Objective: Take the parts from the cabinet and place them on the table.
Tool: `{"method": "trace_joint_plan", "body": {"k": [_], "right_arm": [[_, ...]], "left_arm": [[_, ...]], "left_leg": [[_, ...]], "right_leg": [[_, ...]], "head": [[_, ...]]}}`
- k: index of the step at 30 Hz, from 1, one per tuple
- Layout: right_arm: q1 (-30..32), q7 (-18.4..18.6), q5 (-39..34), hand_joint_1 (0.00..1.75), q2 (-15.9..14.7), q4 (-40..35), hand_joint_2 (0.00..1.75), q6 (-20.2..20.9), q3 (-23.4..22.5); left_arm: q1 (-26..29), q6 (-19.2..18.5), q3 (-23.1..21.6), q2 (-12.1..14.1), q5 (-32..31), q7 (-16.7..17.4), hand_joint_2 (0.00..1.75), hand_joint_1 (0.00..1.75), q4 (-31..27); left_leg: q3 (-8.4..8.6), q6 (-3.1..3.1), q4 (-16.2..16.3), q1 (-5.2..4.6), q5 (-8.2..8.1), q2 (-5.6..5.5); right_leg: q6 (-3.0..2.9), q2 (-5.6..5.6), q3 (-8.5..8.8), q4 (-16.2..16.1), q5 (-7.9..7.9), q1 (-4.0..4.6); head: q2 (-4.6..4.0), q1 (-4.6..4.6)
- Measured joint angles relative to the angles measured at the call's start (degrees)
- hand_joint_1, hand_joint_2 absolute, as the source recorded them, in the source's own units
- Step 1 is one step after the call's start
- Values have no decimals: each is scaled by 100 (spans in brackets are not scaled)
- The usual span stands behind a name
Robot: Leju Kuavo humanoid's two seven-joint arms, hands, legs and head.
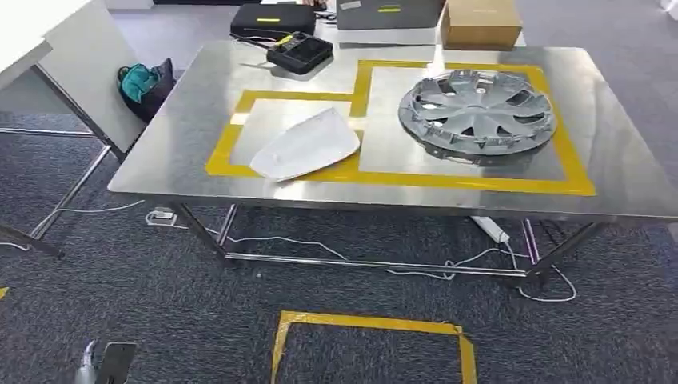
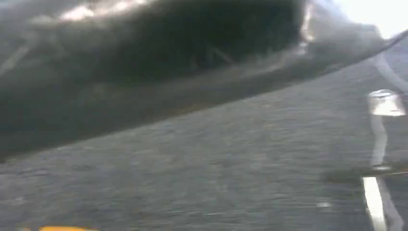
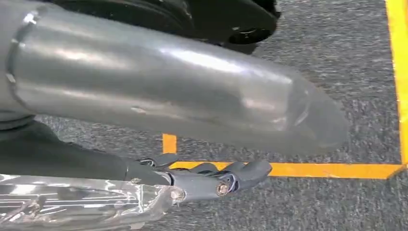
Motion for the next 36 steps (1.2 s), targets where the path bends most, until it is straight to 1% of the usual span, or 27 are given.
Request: {"method": "trace_joint_plan", "body": {"k": [4,6,8,9,10,11,13,14,15,16,17,18,19,20,21,23,24,25,26,28,29,30,31,33,34,35,36], "right_arm": [[20,4,2,0,0,0,0,-2,0],[28,9,4,0,0,0,0,-2,0],[19,9,4,0,0,0,0,-2,2],[17,9,4,0,-2,0,0,-4,0],[21,9,4,0,0,0,0,-2,0],[23,9,11,0,0,0,0,-2,0],[12,15,32,0,0,0,0,2,2],[-7,22,57,0,0,0,0,4,2],[-25,31,72,0,0,0,0,11,7],[-27,48,90,0,0,2,0,18,11],[-17,50,105,0,2,2,0,26,13],[-10,79,131,0,2,2,0,46,13],[0,85,157,0,7,4,0,52,13],[-5,90,196,0,17,11,0,72,13],[-7,103,238,0,15,11,0,72,20],[-6,107,310,0,15,11,0,72,37],[-7,101,348,0,15,11,0,77,42],[-6,96,391,0,13,11,0,83,52],[-7,92,418,0,11,13,0,94,63],[-10,83,444,0,11,20,0,105,92],[-12,83,461,0,11,28,0,105,101],[-9,83,485,0,9,31,0,105,114],[-1,83,514,0,9,48,0,105,133],[-5,83,566,0,7,57,0,103,144],[-2,83,596,0,4,57,0,98,146],[2,83,608,0,2,57,0,98,149],[9,83,619,0,-2,57,0,96,151]], "left_arm": [[11,4,129,65,-11,28,0,0,480],[-15,7,153,85,-24,59,0,0,585],[-18,7,166,116,-24,63,0,0,681],[-19,7,175,122,-24,63,0,0,716],[-19,7,186,124,-26,68,0,0,749],[-19,11,192,124,-50,129,0,0,775],[-25,48,190,124,-255,560,0,0,858],[-29,66,181,124,-397,879,0,0,902],[-14,72,157,124,-510,1131,0,0,922],[1,52,122,127,-639,1376,0,0,966],[2,-9,85,127,-796,1550,0,0,1018],[14,-102,16,124,-987,1685,0,0,1048],[51,-215,-66,127,-1137,1740,0,0,1075],[75,-364,-161,133,-1239,1779,0,0,1099],[88,-531,-239,109,-1332,1826,0,0,1127],[79,-794,-411,85,-1585,1847,0,0,1160],[75,-947,-519,85,-1732,1911,0,0,1178],[74,-1149,-656,94,-1871,2011,0,0,1195],[74,-1308,-757,107,-1937,2081,0,0,1208],[83,-1508,-920,118,-1989,2157,0,0,1230],[75,-1576,-962,120,-2000,2168,0,0,1234],[58,-1666,-1027,120,-2017,2170,0,0,1234],[24,-1769,-1076,140,-2052,2173,0,0,1234],[7,-1936,-1189,144,-2103,2151,0,0,1247],[41,-1995,-1209,144,-2098,2127,0,0,1250],[64,-2024,-1224,133,-2098,2116,0,0,1252],[86,-2048,-1248,131,-2096,2111,0,0,1256]], "left_leg": [[-226,260,41,-30,136,14],[-364,354,43,-37,251,24],[-539,375,47,-62,400,25],[-636,378,54,-76,474,27],[-723,374,58,-89,542,29],[-805,368,59,-96,609,28],[-949,349,60,-109,729,25],[-980,327,72,-109,796,25],[-1029,295,78,-138,848,26],[-1039,276,63,-133,930,33],[-1040,252,48,-115,979,36],[-1050,216,33,-105,1027,34],[-1070,180,29,-121,1079,20],[-1125,136,93,-107,875,19],[-1191,90,340,-96,510,19],[-1431,33,1271,-73,-183,19],[-1518,15,1681,-70,-341,19],[-1515,8,1905,-63,-313,20],[-1395,5,1871,-56,-161,20],[-867,21,1201,-47,232,31],[-522,36,706,-48,296,77],[-238,47,282,-83,222,251],[-175,118,80,-113,167,241],[-260,180,59,-112,140,153],[-297,248,42,-98,184,108],[-308,301,30,-69,220,84],[-346,354,31,-69,256,48]], "right_leg": [[143,-18,-66,-40,186,-45],[168,-9,-264,386,-430,-45],[191,-10,-499,1375,-1081,-38],[189,-10,-539,1734,-1189,-31],[176,-9,-468,1840,-1103,-22],[157,-10,-289,1726,-908,-10],[89,-9,353,939,-536,18],[46,-1,822,307,-574,37],[37,1,1193,-263,-774,63],[35,9,1220,-348,-790,61],[33,17,1110,-337,-757,79],[4,13,1074,-312,-742,90],[-71,-2,1023,-346,-669,63],[-129,-23,982,-346,-611,43],[-180,-24,923,-345,-550,42],[-199,-32,819,-322,-433,44],[-200,-43,731,-303,-375,44],[-195,-48,632,-271,-325,42],[-189,-56,544,-240,-293,39],[-162,-75,384,-158,-240,36],[-141,-84,334,-122,-215,36],[-114,-130,289,-85,-200,85],[-83,-168,253,-64,-173,82],[-10,-268,204,-51,-120,80],[21,-316,202,-49,-99,84],[56,-263,139,7,-186,70],[97,-133,39,251,-463,69]], "head": [[0,-11],[0,24],[0,37],[0,37],[2,39],[2,39],[0,39],[0,35],[0,46],[2,24],[0,61],[2,72],[2,63],[2,57],[2,16],[2,17],[2,11],[2,11],[2,11],[2,11],[2,9],[2,6],[2,9],[2,9],[2,20],[2,9],[2,39]]}}
